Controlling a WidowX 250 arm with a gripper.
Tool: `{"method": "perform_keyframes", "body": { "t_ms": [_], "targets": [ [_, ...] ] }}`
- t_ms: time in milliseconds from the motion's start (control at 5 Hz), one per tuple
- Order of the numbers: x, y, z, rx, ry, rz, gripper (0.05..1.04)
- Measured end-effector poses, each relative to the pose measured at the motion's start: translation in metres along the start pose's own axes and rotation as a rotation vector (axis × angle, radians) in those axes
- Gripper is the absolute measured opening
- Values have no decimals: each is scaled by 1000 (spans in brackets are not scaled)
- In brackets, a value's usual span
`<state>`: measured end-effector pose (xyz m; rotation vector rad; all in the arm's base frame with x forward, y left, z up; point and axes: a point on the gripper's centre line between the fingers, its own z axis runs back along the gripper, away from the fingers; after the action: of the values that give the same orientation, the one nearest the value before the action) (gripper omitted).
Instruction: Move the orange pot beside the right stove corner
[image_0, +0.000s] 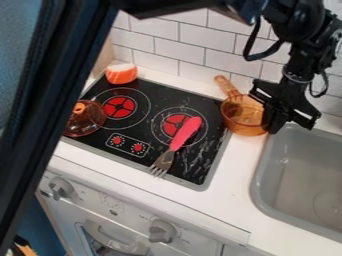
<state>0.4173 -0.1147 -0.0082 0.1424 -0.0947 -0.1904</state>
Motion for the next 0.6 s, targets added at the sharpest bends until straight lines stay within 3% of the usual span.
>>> {"method": "perform_keyframes", "body": {
  "t_ms": [200, 400, 600],
  "targets": [
    [-2, 0, -5, 11, 13, 13, 113],
    [-3, 0, -9, 11, 52, 32, 294],
    [-4, 1, -8, 15, 55, 43, 586]
  ]
}}
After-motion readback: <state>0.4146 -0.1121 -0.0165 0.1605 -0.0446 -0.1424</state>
